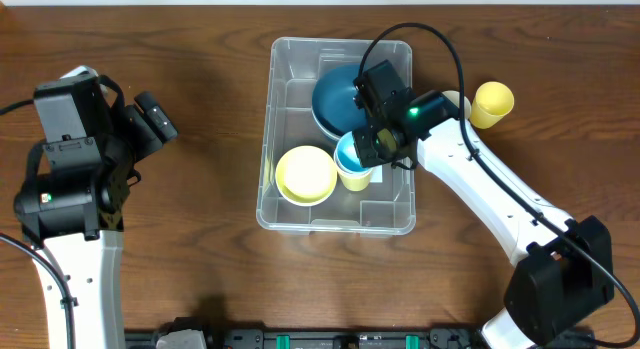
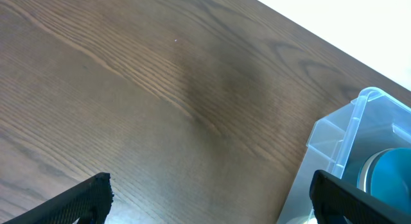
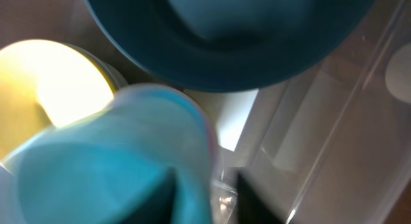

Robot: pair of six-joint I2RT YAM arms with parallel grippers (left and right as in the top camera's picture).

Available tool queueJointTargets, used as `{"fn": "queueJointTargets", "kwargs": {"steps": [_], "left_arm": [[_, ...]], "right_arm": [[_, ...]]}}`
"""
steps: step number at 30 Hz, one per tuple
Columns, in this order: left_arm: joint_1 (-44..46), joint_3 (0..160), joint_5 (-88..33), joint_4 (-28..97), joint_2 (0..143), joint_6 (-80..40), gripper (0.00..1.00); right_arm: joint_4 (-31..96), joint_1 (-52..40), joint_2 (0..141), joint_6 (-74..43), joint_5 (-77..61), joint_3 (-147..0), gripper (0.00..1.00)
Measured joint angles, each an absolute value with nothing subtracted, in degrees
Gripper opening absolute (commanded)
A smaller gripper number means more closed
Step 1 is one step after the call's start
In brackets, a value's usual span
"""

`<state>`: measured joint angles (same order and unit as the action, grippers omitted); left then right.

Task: Pack container
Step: 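Stack the light blue cup onto the pink cup in the bin, then grasp the yellow cup beside the white cup with the right gripper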

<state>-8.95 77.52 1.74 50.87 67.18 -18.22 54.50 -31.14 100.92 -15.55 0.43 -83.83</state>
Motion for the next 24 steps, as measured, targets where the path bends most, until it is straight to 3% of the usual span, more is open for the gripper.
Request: {"fn": "queueJointTargets", "kwargs": {"steps": [8, 16, 24], "left_arm": [[-8.95, 77.52, 1.74, 50.87, 67.18, -18.22, 0.98], [-8.95, 77.52, 1.74, 50.89, 67.18, -18.22, 0.98], [-8.95, 77.52, 1.74, 50.89, 67.18, -18.22, 0.98]], "right_arm": [[54.43, -26.81, 95.96, -15.03, 1.52, -86.0, 0.74], [53.95, -6.0, 84.44, -16.38, 3.2, -89.62, 0.75], [52.05, 8.54, 94.65, -17.39, 2.52, -89.54, 0.75]]}}
